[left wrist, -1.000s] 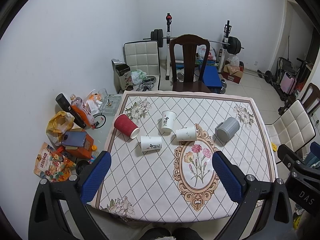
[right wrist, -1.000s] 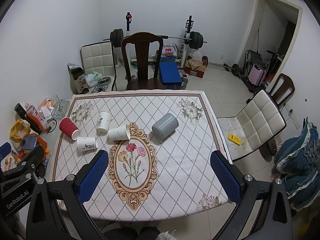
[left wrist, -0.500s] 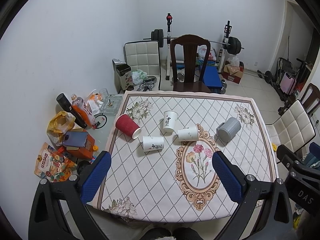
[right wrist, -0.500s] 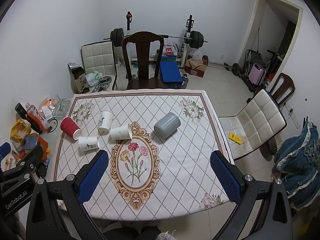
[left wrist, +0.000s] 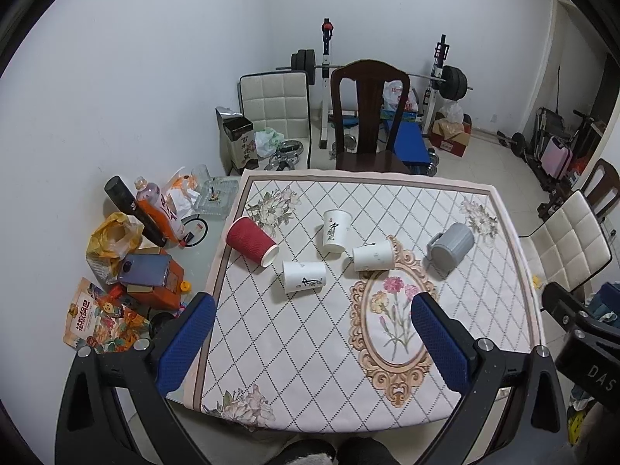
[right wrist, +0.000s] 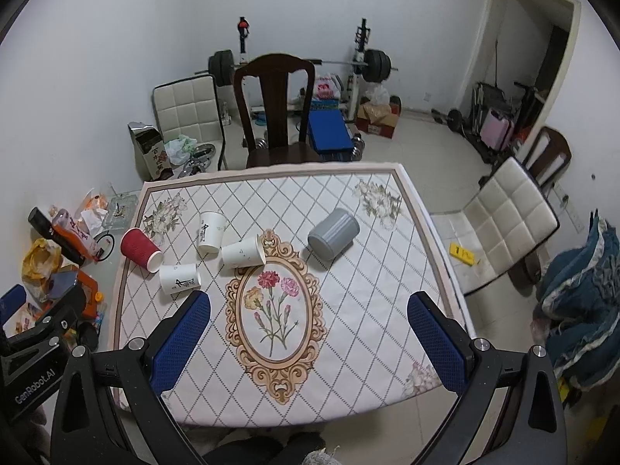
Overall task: Flip cup upright
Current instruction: 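Move the left tool toward the grey mug lying on its side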
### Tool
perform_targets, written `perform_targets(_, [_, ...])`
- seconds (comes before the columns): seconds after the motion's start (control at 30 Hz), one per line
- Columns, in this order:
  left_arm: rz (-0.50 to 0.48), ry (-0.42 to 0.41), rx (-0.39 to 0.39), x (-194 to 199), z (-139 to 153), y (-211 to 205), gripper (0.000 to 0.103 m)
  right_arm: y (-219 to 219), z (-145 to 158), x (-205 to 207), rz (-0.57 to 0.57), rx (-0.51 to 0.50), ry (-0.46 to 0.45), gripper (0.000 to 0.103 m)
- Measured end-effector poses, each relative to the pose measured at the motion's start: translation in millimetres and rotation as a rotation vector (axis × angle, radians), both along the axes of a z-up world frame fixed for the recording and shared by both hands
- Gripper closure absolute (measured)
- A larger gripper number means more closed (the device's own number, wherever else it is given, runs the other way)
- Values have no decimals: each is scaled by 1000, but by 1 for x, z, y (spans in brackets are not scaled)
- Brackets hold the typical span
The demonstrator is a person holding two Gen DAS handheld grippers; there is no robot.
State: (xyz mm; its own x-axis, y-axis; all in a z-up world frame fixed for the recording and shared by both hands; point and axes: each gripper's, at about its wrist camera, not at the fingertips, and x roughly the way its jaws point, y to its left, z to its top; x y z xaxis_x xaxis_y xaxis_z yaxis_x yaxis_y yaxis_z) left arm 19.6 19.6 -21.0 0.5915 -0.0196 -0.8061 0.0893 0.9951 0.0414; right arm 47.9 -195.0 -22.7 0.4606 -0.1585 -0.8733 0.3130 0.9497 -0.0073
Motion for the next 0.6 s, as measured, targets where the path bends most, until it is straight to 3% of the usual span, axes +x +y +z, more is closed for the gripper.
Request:
perform_targets(0.13, [-24, 37, 19, 21, -31, 0, 0, -10, -37, 11, -77, 15, 51, 0])
perform_targets(0.3, [-62, 131, 60, 47, -79, -14, 0, -54, -118, 15, -226, 44, 215, 0])
perform_targets(0.47, [-105, 233, 115, 74, -136, -50, 0, -102, -206, 15, -306, 70, 367, 0])
perform_targets(0.6, [-155, 299, 167, 97, -169, -91, 0, -130, -258, 22, -325, 83, 445, 0])
